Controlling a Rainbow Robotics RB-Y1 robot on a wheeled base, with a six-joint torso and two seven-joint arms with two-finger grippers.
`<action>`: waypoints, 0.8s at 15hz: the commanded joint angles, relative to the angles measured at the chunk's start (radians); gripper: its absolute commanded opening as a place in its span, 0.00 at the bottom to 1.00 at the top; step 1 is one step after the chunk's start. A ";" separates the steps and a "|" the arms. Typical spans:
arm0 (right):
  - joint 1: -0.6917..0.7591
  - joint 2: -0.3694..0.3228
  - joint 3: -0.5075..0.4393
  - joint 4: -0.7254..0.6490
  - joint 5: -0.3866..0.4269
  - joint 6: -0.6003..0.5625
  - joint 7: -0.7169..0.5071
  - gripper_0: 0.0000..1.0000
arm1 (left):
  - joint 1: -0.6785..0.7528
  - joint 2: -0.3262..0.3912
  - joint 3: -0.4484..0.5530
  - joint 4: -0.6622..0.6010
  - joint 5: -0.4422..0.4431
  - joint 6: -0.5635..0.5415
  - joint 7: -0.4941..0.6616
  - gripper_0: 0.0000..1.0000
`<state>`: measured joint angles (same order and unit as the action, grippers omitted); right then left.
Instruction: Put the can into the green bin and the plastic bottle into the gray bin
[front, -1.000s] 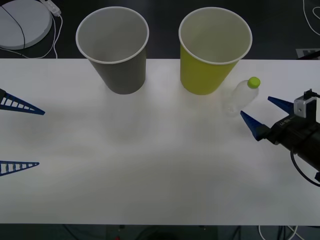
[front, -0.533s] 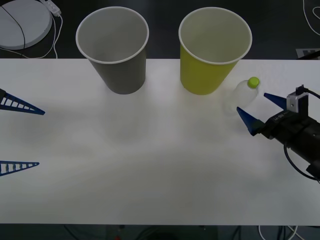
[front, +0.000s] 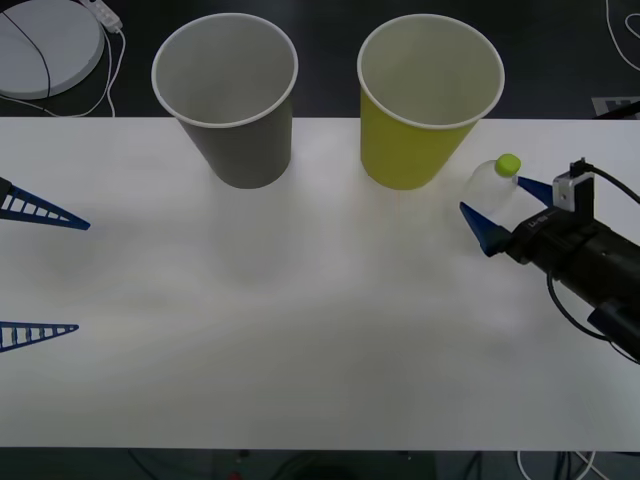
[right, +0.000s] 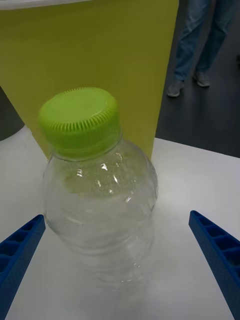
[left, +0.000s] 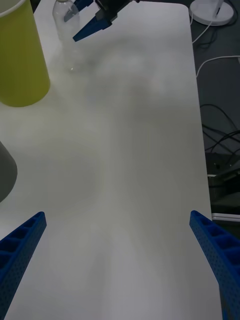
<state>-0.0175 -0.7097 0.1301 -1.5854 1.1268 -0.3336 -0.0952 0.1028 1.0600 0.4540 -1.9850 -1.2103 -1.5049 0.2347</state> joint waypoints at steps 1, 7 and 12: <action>-0.029 0.009 0.009 0.019 0.005 -0.001 0.002 1.00 | 0.000 0.000 0.000 0.000 0.000 0.000 0.000 1.00; -0.055 0.013 0.034 0.027 0.005 -0.001 -0.005 1.00 | 0.000 0.000 0.000 0.000 0.000 0.000 0.000 1.00; -0.055 0.016 0.037 0.027 0.005 0.001 -0.012 0.00 | 0.000 0.000 0.000 0.000 0.000 0.000 0.000 1.00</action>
<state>-0.0721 -0.6934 0.1661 -1.5584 1.1321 -0.3341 -0.1023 0.1028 1.0600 0.4540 -1.9850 -1.2103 -1.5049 0.2347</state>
